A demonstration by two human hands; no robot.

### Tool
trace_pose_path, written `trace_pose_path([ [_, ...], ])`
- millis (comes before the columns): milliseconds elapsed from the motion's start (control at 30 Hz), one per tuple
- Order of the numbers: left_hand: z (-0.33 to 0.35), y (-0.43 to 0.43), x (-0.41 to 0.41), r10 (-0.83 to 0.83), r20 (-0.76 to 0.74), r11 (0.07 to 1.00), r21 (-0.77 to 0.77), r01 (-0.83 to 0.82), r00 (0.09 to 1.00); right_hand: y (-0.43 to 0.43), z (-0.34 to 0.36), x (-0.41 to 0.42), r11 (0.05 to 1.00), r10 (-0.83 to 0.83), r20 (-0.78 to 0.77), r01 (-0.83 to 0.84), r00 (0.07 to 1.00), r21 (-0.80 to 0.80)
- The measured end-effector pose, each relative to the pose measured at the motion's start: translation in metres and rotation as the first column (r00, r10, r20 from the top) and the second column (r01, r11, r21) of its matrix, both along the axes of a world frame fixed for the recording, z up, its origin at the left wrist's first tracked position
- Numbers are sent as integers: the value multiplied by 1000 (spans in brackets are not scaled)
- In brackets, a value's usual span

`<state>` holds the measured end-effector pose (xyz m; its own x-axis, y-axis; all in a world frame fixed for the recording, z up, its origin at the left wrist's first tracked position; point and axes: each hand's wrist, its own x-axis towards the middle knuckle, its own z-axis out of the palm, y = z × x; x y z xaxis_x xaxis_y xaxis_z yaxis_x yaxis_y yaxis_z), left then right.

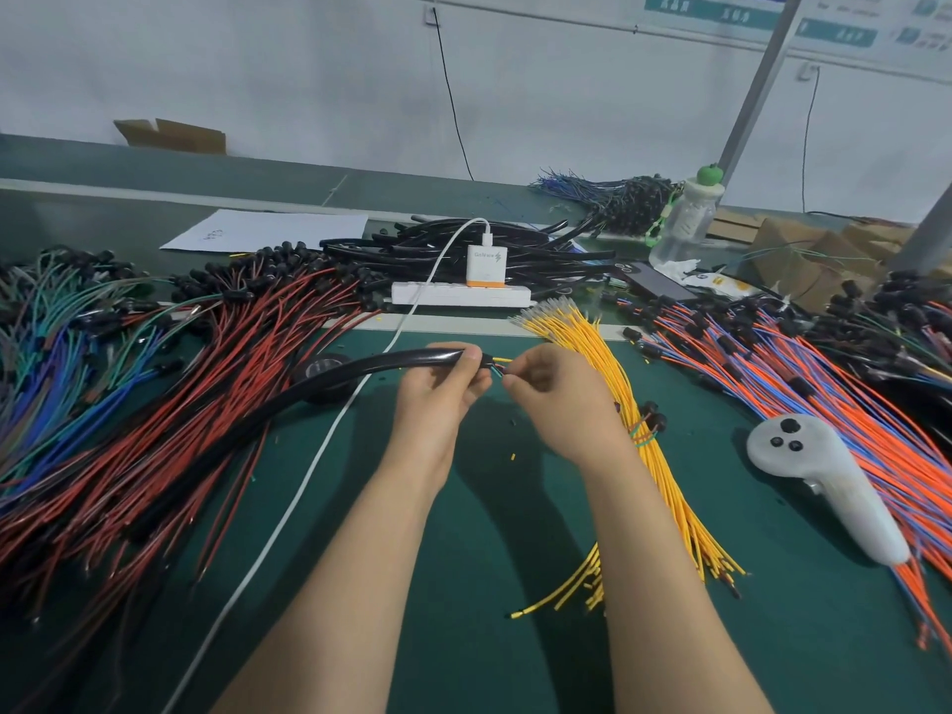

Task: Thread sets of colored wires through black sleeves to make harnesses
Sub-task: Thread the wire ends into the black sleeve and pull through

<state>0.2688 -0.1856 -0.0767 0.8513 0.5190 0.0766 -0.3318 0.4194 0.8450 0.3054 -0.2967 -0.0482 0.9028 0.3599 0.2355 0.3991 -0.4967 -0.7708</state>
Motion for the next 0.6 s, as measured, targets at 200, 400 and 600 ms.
trace_pose_path([
  [200,0,0,-1,13,-11,1000,8,-13,1000,0,-2,0,989,25,-103,-10,994,149],
  [400,0,1,1,21,-29,1000,-3,-22,999,3,-2,0,986,-65,40,58,997,158],
  [600,0,1,1,12,-19,1000,-13,-12,1000,4,-2,-4,994,-53,202,33,978,102],
])
